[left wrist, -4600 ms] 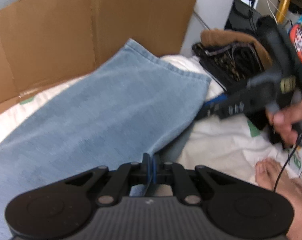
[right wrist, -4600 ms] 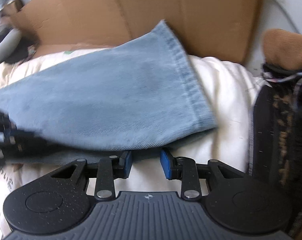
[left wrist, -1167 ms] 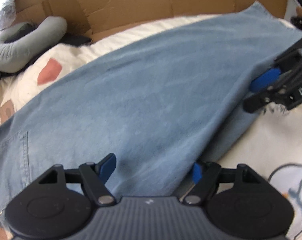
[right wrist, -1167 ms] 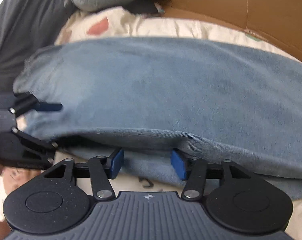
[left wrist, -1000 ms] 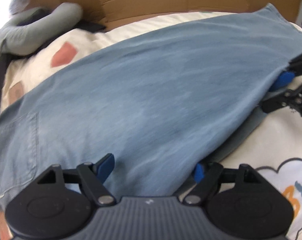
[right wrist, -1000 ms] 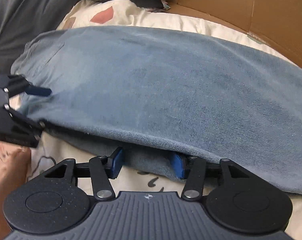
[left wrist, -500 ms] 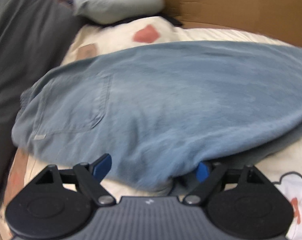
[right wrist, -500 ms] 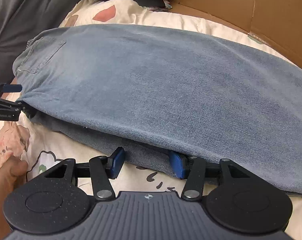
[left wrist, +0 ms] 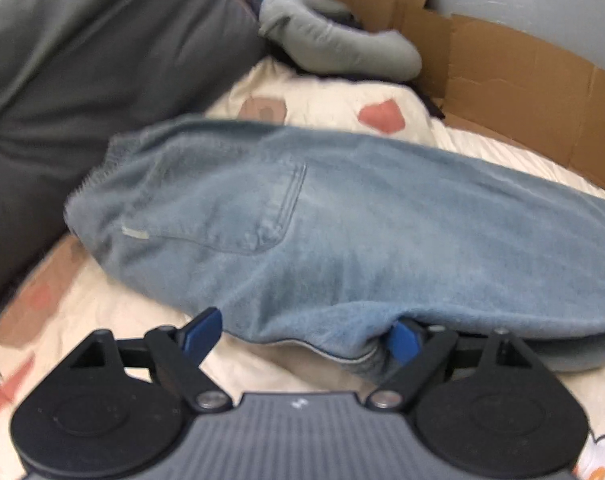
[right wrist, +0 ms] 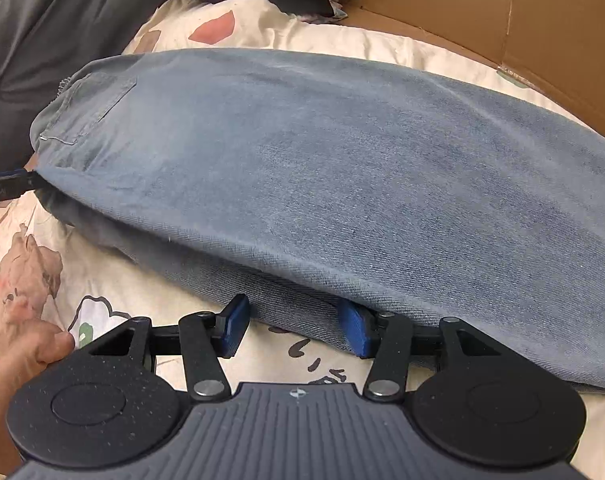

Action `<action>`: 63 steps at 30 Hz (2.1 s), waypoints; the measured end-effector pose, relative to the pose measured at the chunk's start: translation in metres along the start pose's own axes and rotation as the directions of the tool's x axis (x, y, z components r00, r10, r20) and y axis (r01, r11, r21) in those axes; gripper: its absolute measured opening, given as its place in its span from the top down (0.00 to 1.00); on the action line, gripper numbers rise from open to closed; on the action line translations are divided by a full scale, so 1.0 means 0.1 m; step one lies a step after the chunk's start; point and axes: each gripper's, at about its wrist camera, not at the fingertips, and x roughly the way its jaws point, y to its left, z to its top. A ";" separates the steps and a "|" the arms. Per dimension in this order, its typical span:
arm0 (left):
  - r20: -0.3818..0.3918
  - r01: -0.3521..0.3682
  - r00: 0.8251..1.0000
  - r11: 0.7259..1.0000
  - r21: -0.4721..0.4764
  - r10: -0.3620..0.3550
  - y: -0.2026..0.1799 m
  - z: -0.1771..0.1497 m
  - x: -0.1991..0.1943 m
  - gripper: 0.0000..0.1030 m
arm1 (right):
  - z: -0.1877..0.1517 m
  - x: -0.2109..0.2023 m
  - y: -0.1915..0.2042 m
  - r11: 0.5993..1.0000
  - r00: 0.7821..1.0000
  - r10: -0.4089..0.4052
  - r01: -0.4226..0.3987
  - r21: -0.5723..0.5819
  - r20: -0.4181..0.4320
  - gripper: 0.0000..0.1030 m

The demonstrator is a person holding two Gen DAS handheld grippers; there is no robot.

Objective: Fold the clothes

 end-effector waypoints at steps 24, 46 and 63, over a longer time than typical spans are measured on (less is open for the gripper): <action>-0.101 0.130 0.987 0.991 0.027 -0.127 0.01 -0.21 -0.04 0.81 | -0.03 -0.14 -0.30 0.995 0.999 0.042 -0.041 0.093 -0.008 0.50; -0.062 0.205 0.974 0.961 -0.187 -0.220 0.46 -0.03 -0.14 0.62 | -0.43 -1.00 -1.60 0.850 0.987 -0.124 0.054 0.524 0.100 0.47; -0.113 0.235 0.956 0.937 -0.258 -0.271 0.35 -0.12 0.12 0.62 | -0.87 -1.15 -2.37 0.646 0.939 -0.326 0.135 0.752 0.112 0.47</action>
